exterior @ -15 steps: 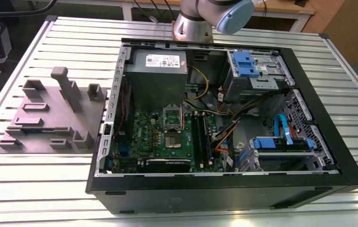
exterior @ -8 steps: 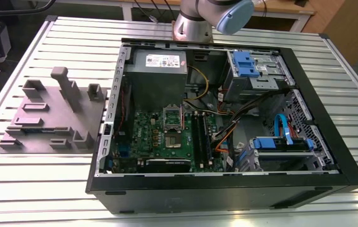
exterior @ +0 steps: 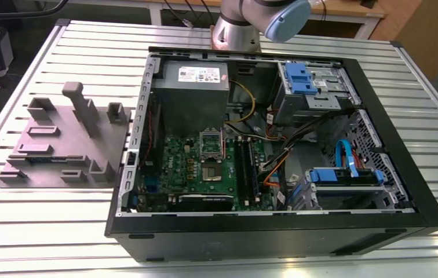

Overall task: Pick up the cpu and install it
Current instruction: 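Pick up the cpu and move it towards the insertion slot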

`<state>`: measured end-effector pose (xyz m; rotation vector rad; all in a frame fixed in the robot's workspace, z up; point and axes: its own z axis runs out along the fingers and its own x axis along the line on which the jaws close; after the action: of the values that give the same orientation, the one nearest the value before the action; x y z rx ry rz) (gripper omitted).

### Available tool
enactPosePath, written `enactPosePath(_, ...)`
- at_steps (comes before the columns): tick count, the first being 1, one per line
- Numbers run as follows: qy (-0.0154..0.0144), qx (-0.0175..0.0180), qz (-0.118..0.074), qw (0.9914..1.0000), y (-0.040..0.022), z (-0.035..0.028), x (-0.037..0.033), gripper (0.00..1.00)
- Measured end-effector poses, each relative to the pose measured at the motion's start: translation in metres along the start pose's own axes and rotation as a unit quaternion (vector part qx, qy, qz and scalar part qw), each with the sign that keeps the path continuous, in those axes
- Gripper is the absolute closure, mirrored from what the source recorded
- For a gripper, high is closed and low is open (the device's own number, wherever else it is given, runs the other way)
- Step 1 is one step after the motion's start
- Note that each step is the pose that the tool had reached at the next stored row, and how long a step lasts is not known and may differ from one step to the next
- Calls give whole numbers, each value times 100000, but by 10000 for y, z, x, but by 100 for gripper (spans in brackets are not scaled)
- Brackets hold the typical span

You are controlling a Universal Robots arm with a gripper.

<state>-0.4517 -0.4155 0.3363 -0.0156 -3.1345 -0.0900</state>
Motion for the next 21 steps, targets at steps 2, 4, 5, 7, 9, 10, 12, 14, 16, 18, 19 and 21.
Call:
enactPosePath(2,0,124,0,100000,0,-1,0,53)
enactPosePath(4,2,128,-1,100000,0,-3,0,53)
enactPosePath(5,1,127,4,100000,0,-3,0,53)
enactPosePath(7,4,130,4,100000,1,-8,0,53)
enactPosePath(9,2,130,2,100000,1,-15,0,53)
enactPosePath(10,-4,126,2,100000,1,-18,0,53)
enactPosePath(12,1,128,4,100000,2,-27,1,53)
enactPosePath(14,-2,127,3,100000,2,-38,0,53)
enactPosePath(16,-7,125,2,100000,3,-46,0,53)
enactPosePath(18,1,129,4,100000,3,-57,0,53)
enactPosePath(19,-1,127,3,100000,4,-61,1,53)
enactPosePath(21,-3,125,4,100000,4,-70,1,53)
